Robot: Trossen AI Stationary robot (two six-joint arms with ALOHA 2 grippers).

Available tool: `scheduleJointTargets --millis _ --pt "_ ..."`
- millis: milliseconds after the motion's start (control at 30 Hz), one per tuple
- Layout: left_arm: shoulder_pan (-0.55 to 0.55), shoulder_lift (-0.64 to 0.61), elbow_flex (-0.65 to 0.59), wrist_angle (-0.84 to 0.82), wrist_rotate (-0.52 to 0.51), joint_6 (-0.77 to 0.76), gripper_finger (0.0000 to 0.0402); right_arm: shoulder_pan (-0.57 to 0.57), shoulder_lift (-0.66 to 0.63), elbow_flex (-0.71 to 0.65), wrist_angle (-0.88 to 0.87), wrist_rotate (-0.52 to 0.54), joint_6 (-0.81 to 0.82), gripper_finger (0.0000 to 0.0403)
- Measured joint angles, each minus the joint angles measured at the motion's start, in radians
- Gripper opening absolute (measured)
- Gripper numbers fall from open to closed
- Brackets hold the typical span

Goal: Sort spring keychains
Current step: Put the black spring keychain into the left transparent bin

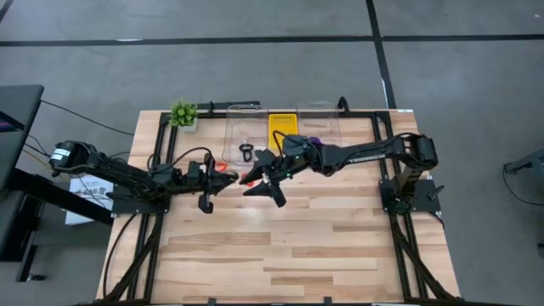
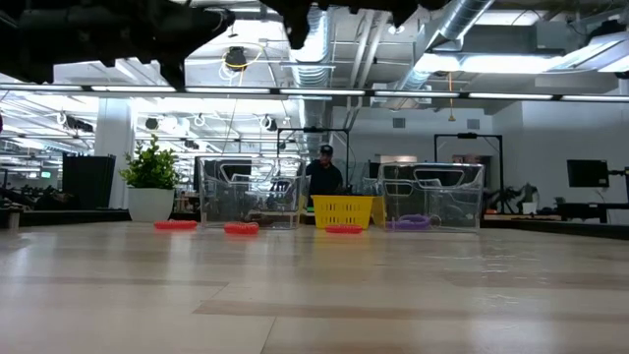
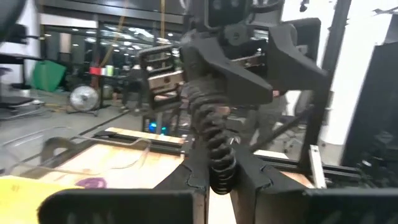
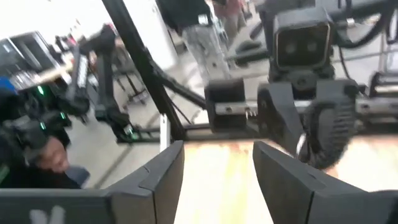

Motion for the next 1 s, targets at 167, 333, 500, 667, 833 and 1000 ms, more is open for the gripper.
scheduleJointTargets --millis 167,333,500,667,833,1000 --pt "0.000 0.000 0.000 0.000 -0.068 0.000 0.0030 -0.012 -0.098 0.000 -0.197 0.002 -0.118 0.0165" --pt "0.000 0.000 0.000 0.000 -0.167 -0.002 0.0032 -0.028 -0.193 0.000 -0.423 0.005 -0.199 0.0148" --pt "0.000 0.000 0.013 -0.005 -0.280 -0.074 0.0030 -0.045 -0.267 0.000 -0.644 0.012 -0.251 0.0130" --pt "0.000 0.000 0.054 -0.012 -0.366 -0.076 0.0030 -0.052 -0.304 0.000 -0.809 0.036 -0.300 0.0116" --pt "0.000 0.008 0.110 -0.063 -0.421 -0.051 0.0030 -0.050 -0.323 -0.062 -0.843 0.035 -0.326 0.0112" --pt "0.013 0.065 0.197 -0.157 -0.435 -0.049 0.0030 -0.051 -0.331 -0.172 -0.820 0.036 -0.319 0.0112"
